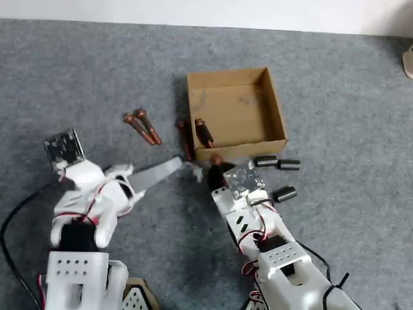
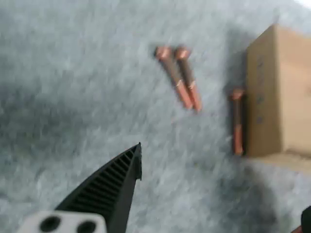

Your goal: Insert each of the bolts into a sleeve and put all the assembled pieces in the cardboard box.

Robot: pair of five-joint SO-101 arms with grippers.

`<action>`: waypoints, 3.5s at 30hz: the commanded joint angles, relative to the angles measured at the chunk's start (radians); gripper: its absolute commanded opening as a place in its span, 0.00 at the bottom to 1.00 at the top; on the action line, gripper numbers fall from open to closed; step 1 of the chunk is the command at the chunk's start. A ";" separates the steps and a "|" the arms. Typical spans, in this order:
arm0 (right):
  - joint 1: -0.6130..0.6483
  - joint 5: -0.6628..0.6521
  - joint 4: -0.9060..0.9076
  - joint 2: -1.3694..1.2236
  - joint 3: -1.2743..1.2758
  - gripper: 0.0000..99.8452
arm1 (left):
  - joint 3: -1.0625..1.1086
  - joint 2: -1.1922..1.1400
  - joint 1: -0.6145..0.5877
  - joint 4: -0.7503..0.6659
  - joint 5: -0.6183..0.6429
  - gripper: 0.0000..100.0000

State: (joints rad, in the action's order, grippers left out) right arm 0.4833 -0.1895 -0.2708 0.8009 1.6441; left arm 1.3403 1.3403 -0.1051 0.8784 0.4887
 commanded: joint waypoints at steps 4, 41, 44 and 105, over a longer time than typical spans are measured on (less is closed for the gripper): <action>-0.041 0.023 0.176 0.012 -0.211 0.00 | 0.079 0.130 -0.016 0.003 -0.002 0.78; -0.127 0.020 0.400 -0.917 -1.156 0.01 | 0.237 0.170 -0.013 -0.176 -0.137 0.77; -0.113 0.026 0.455 -0.915 -1.148 0.07 | 0.237 0.170 -0.013 -0.176 -0.138 0.77; -0.392 -1.103 1.349 -0.427 -1.078 0.14 | 0.360 0.415 0.234 0.051 -0.120 0.78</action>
State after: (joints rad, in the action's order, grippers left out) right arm 0.0982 -1.2022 1.0717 0.3437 0.5838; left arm 1.6794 1.7377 0.1112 0.9229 0.3659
